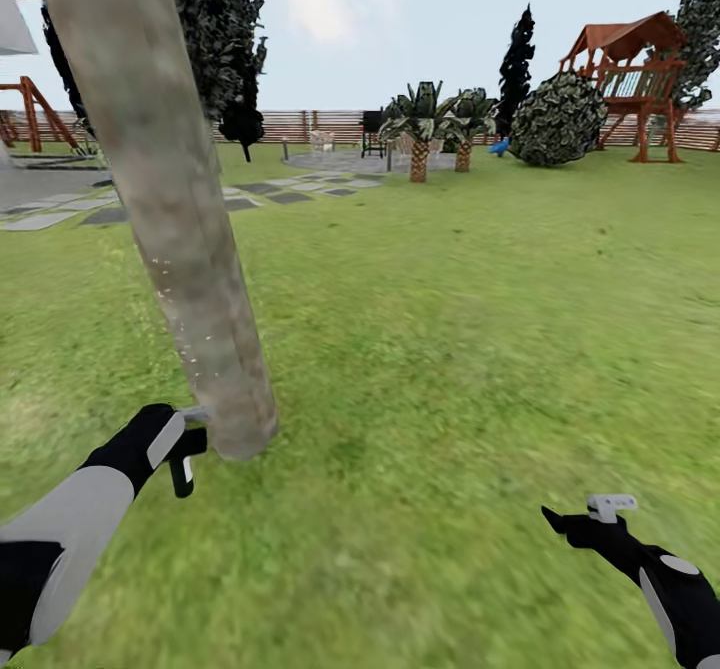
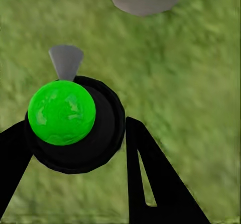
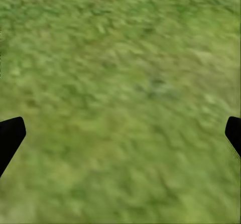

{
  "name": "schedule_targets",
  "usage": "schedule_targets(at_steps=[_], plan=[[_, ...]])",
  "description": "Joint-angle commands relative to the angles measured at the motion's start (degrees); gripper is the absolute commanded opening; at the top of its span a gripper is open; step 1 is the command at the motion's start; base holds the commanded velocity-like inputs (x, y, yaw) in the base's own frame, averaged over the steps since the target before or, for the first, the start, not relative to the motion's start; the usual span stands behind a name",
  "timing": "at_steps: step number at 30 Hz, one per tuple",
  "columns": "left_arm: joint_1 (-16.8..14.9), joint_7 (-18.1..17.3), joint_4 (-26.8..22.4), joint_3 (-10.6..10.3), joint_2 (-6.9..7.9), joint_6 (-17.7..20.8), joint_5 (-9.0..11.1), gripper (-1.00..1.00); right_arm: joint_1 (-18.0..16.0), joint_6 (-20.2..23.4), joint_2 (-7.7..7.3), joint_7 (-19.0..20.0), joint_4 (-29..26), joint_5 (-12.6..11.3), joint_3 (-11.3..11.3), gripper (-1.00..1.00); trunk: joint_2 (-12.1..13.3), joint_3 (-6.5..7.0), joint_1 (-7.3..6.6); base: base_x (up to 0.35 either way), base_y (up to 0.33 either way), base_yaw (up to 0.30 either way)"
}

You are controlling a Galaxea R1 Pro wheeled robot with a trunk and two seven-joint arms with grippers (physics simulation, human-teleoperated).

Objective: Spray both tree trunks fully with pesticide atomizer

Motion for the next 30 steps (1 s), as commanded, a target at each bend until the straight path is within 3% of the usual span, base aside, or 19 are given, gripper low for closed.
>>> schedule_targets(at_steps=[1,9,19,30], plan=[[0.13,0.43,0.26,-0.51,0.05,0.14,0.54,-1.0,-0.02,0.26,0.04,0.46,-0.08,0.45,-0.34,1.0,-0.03,-0.05,0.01,0.184,-0.244,0.271],[0.33,0.46,0.57,-0.53,0.05,0.19,0.62,-1.0,-0.02,0.26,0.04,0.46,-0.09,0.42,-0.29,1.0,-0.03,-0.05,0.01,0.172,-0.243,0.255],[1.52,0.38,0.33,-0.53,-0.77,0.23,0.68,-1.0,-0.02,0.26,0.04,0.46,-0.04,0.44,-0.25,1.0,-0.03,-0.05,0.01,0.047,-0.259,0.03],[1.55,0.3,0.14,-0.53,-0.83,0.36,0.72,-1.0,-0.02,0.26,0.04,0.46,-0.1,0.44,-0.34,1.0,-0.03,-0.05,0.01,0.0,-0.274,0.269]])
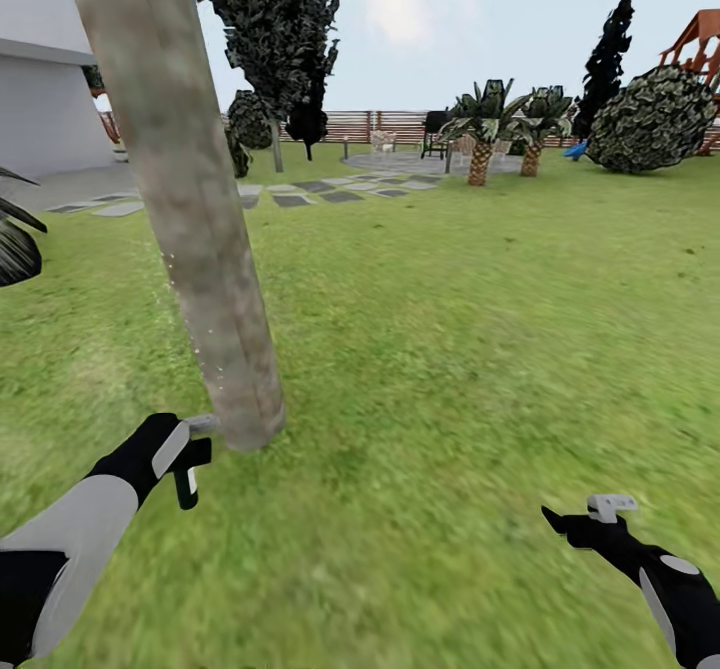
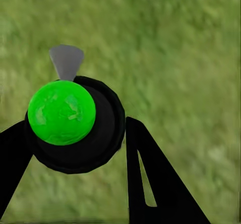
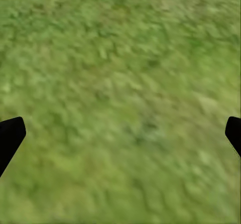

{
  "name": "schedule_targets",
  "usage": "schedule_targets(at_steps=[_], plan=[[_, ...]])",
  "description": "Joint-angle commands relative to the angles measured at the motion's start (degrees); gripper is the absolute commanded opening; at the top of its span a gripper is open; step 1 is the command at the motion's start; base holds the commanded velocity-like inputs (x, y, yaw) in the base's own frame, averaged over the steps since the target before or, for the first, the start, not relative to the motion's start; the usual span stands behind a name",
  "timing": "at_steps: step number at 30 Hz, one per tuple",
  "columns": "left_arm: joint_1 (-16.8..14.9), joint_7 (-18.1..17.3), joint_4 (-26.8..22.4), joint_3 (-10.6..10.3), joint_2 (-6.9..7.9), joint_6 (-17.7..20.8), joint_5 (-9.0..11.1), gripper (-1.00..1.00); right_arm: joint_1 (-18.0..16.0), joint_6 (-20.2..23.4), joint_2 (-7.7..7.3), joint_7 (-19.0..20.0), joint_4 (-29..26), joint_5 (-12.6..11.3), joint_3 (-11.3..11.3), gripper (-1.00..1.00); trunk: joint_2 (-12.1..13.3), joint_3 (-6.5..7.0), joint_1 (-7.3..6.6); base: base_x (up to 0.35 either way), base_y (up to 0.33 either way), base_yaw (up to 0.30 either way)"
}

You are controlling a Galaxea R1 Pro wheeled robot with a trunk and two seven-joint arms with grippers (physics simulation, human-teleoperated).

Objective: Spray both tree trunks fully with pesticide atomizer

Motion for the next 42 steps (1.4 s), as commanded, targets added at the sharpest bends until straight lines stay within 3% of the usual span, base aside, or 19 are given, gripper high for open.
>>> schedule_targets(at_steps=[1,11,36,42], plan=[[-0.05,0.44,-0.08,-0.48,0.05,0.2,0.57,-1.0,-0.02,0.26,0.04,0.45,-0.08,0.43,-0.34,1.0,-0.02,-0.05,-0.01,0.0,-0.274,0.198],[-0.05,0.35,0.28,-0.42,0.05,0.21,0.57,-1.0,-0.02,0.26,0.04,0.45,-0.1,0.41,-0.34,1.0,-0.02,-0.05,-0.01,0.073,-0.274,0.052],[-0.04,-0.09,0.36,-0.43,0.05,0.3,0.62,-1.0,-0.02,0.26,0.04,0.45,-0.1,0.44,-0.25,1.0,-0.02,-0.05,-0.01,0.146,-0.288,0.272],[0.03,-0.17,0.36,-0.4,0.05,0.3,0.65,-1.0,-0.02,0.26,0.04,0.45,-0.1,0.41,-0.28,1.0,-0.02,-0.05,-0.01,0.125,-0.31,0.051]])
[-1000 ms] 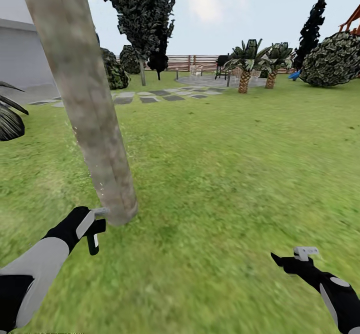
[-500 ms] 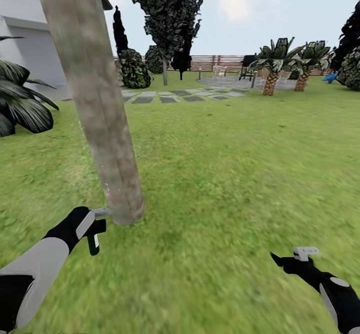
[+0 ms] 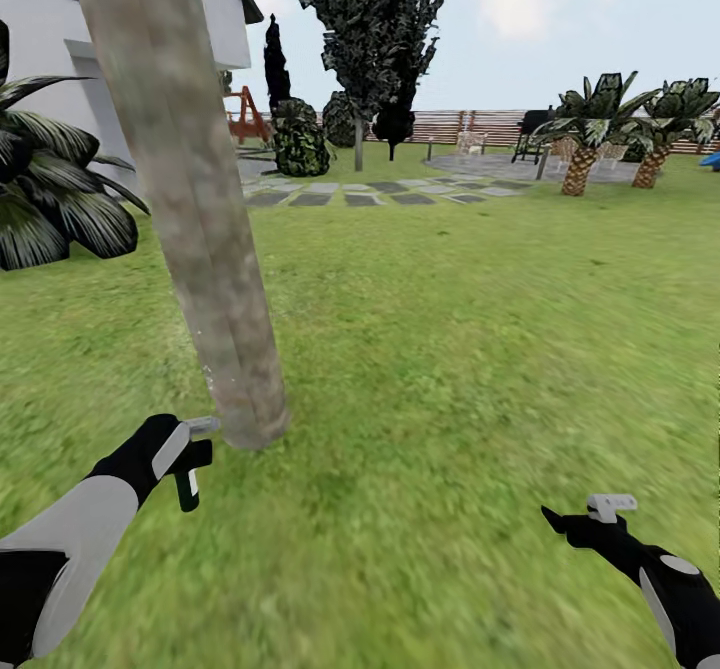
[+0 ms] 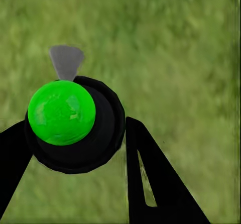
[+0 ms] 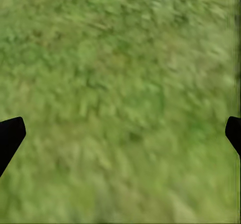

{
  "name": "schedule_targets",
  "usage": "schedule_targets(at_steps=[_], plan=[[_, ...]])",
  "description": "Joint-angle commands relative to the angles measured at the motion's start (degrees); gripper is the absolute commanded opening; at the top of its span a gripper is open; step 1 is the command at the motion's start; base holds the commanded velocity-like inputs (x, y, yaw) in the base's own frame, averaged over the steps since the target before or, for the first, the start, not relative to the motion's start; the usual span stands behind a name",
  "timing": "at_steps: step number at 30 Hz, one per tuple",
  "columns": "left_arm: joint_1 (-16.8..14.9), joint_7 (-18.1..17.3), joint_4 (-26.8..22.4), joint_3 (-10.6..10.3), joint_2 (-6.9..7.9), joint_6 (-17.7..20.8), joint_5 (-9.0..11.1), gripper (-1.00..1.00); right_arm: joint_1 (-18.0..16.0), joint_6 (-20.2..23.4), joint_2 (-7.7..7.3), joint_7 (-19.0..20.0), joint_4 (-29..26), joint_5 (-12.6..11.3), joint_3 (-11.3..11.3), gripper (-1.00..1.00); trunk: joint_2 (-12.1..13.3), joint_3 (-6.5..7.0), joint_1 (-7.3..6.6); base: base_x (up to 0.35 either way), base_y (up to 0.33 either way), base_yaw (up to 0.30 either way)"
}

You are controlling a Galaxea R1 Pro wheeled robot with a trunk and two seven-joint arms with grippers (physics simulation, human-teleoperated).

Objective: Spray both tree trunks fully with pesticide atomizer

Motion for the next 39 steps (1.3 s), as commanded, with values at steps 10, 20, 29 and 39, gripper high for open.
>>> schedule_targets(at_steps=[10,20,29,39], plan=[[-0.02,0.35,-0.09,-0.48,-0.05,0.23,0.74,-1.0,-0.04,0.25,0.06,0.45,-0.07,0.46,-0.3,1.0,-0.02,-0.13,0.01,0.064,-0.31,0.101],[-0.06,0.05,-1.27,-0.52,0.34,0.66,0.59,-1.0,-0.04,0.25,0.06,0.45,-0.04,0.47,-0.3,1.0,-0.02,-0.25,0.01,0.0,-0.112,0.141],[-3.62,-0.64,-12.89,-0.7,1.05,14.66,-0.16,-1.0,-0.04,0.25,0.06,0.45,-0.07,0.47,-0.39,1.0,-0.02,-0.25,0.01,-0.091,0.0,0.001],[-15.9,-0.62,-12.0,-0.62,4.32,15.6,0.17,-1.0,-0.04,0.25,0.04,0.45,-0.07,0.45,-0.4,1.0,-0.02,-0.25,0.01,-0.035,0.0,0.0]])
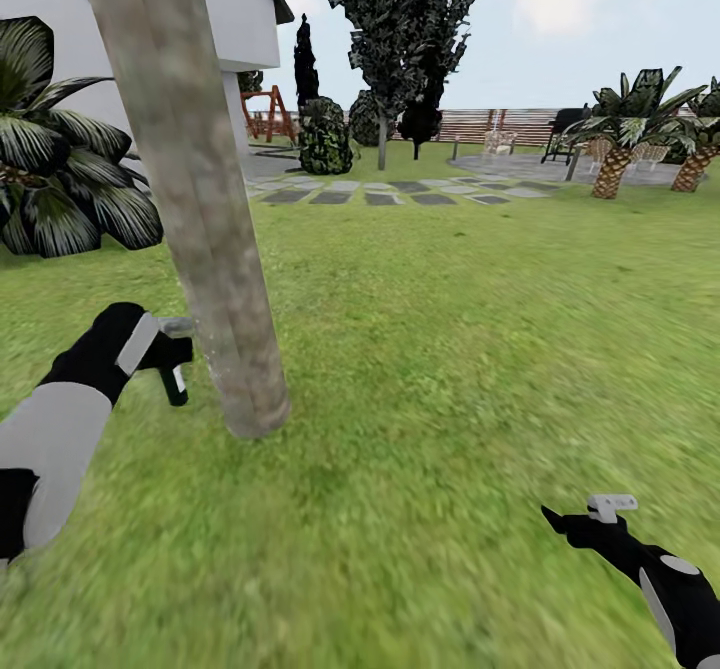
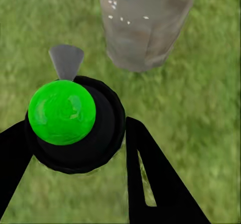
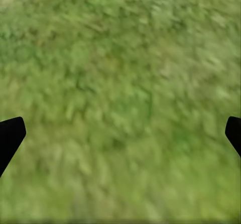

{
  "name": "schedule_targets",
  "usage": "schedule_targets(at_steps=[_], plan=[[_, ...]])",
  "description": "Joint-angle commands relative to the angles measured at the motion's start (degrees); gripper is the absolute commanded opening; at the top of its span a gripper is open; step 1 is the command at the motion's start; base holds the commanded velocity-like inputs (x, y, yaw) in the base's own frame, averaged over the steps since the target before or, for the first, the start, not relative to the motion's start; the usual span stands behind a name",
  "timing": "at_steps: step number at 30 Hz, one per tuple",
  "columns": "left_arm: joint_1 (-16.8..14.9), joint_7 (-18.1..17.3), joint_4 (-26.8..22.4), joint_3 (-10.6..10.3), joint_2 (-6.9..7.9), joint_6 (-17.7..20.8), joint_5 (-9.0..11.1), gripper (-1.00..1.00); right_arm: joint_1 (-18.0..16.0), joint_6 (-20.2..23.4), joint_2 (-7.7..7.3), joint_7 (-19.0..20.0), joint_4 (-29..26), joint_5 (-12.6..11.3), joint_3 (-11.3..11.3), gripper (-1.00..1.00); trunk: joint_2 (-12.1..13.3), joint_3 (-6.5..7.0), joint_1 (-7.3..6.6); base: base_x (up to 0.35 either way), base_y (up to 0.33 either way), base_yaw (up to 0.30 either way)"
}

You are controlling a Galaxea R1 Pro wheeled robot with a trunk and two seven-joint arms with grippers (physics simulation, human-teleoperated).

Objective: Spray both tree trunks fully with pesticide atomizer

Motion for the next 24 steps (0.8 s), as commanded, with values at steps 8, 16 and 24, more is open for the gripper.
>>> schedule_targets(at_steps=[8,16,24], plan=[[1.42,0.41,1.92,-0.64,-0.07,0.61,0.98,-1.0,-0.04,0.17,0.05,0.39,0.05,0.55,-0.27,1.0,-0.02,-0.06,0.0,-0.021,0.0,0.0],[6.73,-8.87,1.57,-0.52,0.03,0.01,0.43,-1.0,-0.04,0.22,0.07,0.39,0.15,0.55,-0.27,1.0,-0.02,-0.06,0.0,-0.134,0.0,0.0],[-4.27,-9.32,3.61,-0.91,0.75,0.77,0.1,-1.0,-0.04,0.26,0.06,0.39,0.15,0.59,-0.29,1.0,-0.02,-0.06,0.0,-0.001,0.0,0.0]])
